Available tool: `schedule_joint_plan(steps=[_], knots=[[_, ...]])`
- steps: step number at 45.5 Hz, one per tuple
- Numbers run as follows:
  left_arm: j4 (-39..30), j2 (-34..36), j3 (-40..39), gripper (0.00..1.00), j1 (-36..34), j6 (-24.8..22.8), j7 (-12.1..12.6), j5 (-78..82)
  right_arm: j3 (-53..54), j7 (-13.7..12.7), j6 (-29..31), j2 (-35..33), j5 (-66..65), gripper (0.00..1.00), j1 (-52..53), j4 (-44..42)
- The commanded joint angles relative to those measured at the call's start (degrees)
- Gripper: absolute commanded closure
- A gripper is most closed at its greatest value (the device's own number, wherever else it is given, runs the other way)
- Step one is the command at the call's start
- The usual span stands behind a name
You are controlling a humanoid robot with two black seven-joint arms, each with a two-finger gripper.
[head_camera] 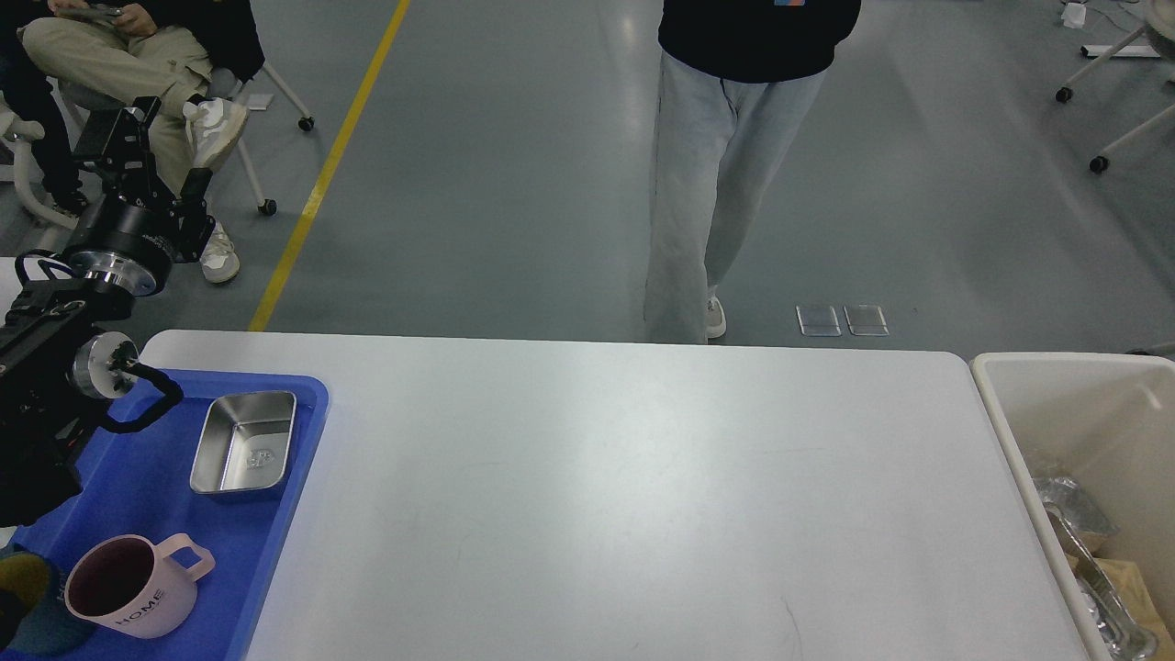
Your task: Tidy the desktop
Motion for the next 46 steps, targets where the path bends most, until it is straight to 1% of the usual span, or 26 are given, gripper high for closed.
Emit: schedule_joint_plan(steps=[1,3,7,12,15,22,25,27,31,35,40,43,46], knots=[[0.04,-0.17,-0.53,0.04,0.00,1.24,0.25,0.00,3.12,0.02,0.12,0.26,-0.61,0.00,0.00,0.00],[0.04,-0.17,-0.44,0.04,0.00,1.50,0.34,0.09,4.35,0.02,0.20,0.43,-1.05,0.00,0.26,-0.09],[-0.05,-0.79,-1.14,0.04,0.00,1.42,-0.80,0.00,5.68,0.19,0.29,0.52,-1.93,0.00,1.66,-0.26],[-0.05,-2.19,-4.03,0.04,0.00,0.80,-1.86,0.00,7.70,0.19,0.03,2.36,-2.99,0.00,8.95,-3.42],[-0.05,-2.98,-6.84,0.04,0.00,0.71,-2.30,0.00,9.71,0.19,0.03,6.83,-2.99,0.00,12.64,-8.06],[-0.05,-4.57,-11.16,0.04,0.70,-0.25,-2.30,-1.14,16.57,-0.16,0.03,17.99,-2.99,0.00,18.18,-20.37],[0.04,-5.09,-12.56,0.04,0.79,-1.66,-2.12,-3.16,18.15,-0.34,0.20,23.09,-3.07,0.00,21.52,-24.16],[0.13,-5.10,-12.74,0.04,0.79,-2.62,-1.86,-4.48,19.12,-0.60,0.21,25.21,-2.81,0.00,23.80,-24.78],[0.57,-5.10,-12.83,0.04,0.70,-3.15,-0.90,-5.89,24.03,-1.39,-0.06,28.20,-1.93,0.00,27.32,-24.87],[0.92,-5.18,-13.01,0.04,0.70,-3.42,1.48,-7.73,33.34,-2.62,-0.41,32.59,-2.02,0.00,28.82,-24.78],[0.92,-5.27,-13.10,0.04,0.70,-3.59,4.20,-14.31,45.56,-5.87,-0.85,36.20,-2.81,0.00,29.53,-24.70],[0.92,-5.27,-13.10,0.04,0.70,-3.94,5.26,-18.36,50.58,-7.71,-0.85,37.96,-2.90,0.00,29.88,-24.52],[0.92,-5.27,-13.10,0.04,0.79,-5.35,6.49,-20.74,54.36,-9.21,-0.24,40.50,-2.90,0.00,29.97,-24.43]])
